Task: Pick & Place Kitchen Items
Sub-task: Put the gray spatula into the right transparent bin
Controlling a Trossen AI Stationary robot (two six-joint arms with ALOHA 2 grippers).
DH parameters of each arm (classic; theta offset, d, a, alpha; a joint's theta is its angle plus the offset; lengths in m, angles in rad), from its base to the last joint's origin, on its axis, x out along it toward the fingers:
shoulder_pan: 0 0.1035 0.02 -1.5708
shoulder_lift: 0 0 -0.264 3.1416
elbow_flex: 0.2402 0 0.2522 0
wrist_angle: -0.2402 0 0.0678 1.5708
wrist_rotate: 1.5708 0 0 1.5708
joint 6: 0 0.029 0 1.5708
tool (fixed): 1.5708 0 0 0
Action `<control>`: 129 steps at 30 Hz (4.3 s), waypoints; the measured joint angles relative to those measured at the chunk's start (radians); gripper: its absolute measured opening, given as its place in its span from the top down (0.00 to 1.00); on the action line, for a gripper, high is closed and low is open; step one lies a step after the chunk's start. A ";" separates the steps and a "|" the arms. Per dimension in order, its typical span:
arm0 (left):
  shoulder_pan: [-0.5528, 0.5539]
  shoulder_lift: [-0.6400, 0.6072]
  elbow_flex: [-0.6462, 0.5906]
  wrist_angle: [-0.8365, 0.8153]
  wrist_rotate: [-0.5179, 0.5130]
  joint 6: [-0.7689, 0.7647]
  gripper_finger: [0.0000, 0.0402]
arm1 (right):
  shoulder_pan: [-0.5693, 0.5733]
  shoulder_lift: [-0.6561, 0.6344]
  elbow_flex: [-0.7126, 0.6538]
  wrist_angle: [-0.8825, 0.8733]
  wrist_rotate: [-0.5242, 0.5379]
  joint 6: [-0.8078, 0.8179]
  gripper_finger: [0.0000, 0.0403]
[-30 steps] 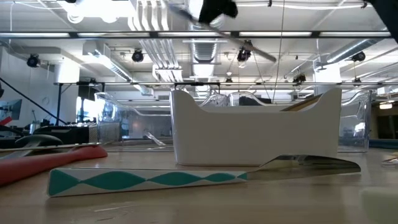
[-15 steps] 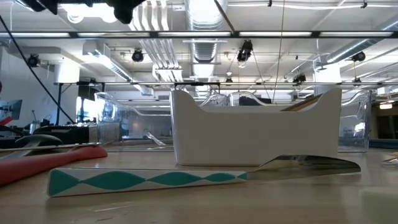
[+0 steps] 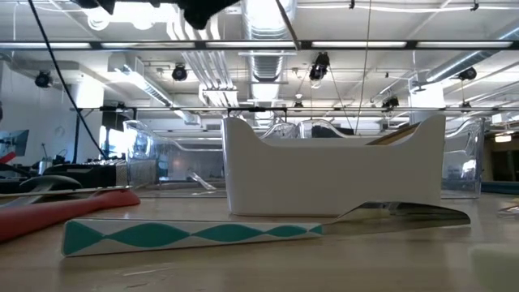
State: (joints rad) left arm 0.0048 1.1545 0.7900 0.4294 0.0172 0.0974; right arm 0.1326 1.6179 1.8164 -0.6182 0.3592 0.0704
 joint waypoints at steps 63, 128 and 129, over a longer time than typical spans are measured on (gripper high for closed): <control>0.086 0.047 0.594 -1.294 -0.202 0.314 0.83 | 0.047 -0.230 -0.223 -0.427 0.063 0.458 0.64; 0.112 0.757 1.234 -1.369 -0.156 0.539 0.83 | 0.262 -0.683 -0.665 -0.359 0.499 0.659 0.94; 0.115 0.748 1.234 -1.348 -0.114 0.515 0.83 | 0.265 -0.682 -0.690 -0.316 0.512 0.634 0.95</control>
State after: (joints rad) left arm 0.1202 1.9026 2.0235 -0.9183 -0.0971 0.6123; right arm 0.3975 0.9361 1.1269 -0.9338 0.8710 0.7045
